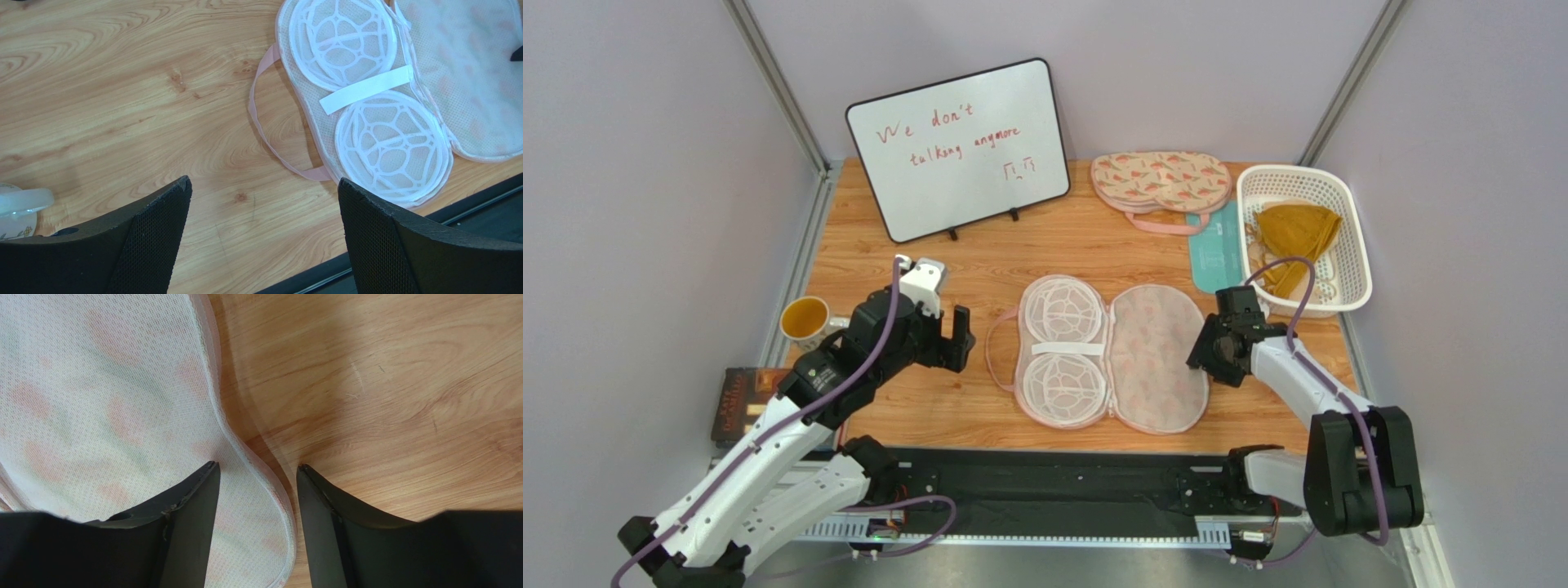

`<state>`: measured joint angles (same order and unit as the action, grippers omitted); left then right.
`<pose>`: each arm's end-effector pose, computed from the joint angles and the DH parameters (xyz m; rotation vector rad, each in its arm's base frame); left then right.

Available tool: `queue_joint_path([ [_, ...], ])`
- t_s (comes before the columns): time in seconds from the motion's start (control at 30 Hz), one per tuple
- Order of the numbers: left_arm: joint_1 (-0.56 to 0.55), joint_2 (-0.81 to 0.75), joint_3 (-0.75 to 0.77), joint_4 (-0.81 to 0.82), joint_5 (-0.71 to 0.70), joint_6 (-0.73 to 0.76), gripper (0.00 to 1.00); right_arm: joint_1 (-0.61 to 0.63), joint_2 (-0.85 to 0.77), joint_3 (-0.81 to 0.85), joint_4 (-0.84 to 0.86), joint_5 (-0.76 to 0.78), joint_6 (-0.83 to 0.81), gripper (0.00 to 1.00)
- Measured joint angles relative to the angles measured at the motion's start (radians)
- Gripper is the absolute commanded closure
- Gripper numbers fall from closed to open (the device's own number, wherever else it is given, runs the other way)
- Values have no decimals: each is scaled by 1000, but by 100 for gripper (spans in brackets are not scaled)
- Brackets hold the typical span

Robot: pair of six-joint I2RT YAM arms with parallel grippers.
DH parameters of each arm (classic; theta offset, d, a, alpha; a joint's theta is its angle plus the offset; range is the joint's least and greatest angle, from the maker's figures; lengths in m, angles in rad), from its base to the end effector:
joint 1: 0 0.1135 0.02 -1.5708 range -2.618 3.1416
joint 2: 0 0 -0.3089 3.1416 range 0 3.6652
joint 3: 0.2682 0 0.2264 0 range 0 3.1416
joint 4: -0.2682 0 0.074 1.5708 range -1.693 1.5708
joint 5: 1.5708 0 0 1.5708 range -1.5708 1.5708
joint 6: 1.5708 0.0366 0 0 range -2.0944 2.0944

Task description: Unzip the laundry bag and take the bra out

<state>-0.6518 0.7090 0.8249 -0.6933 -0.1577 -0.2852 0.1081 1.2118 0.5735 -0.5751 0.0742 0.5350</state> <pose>0.0732 -0.0487 0.3393 0.3031 2.1427 -0.3767 0.1606 0.0147 0.2173 0.6069 2.7118 0.0608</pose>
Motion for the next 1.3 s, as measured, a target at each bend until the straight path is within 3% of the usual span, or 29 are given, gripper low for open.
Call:
queue_joint_path([
  [0.1,0,1,0,0,0,0,6,0,-2,-2,4,4,4,66],
  [0.17,0,2,0,0,1,0,6,0,-2,-2,7,5,7,67],
  [0.2,0,3,0,0,1,0,6,0,-2,-2,9,4,8,76],
  [0.37,0,6,0,0,3,0,6,0,-1,-3,11,3,7,91],
  [0.4,0,6,0,0,3,0,6,0,-1,-3,11,3,7,100],
  [0.7,0,5,0,0,3,0,6,0,-16,29,-41,-15,-8,100],
  [0.93,0,-4,0,0,-1,0,5,38,-122,285,-172,-23,-13,100],
  [1.1,0,-10,0,0,-1,-1,5,132,-140,444,-206,-13,-8,100],
  [1.3,0,-12,0,0,-1,-1,5,335,-111,490,-245,48,31,100],
])
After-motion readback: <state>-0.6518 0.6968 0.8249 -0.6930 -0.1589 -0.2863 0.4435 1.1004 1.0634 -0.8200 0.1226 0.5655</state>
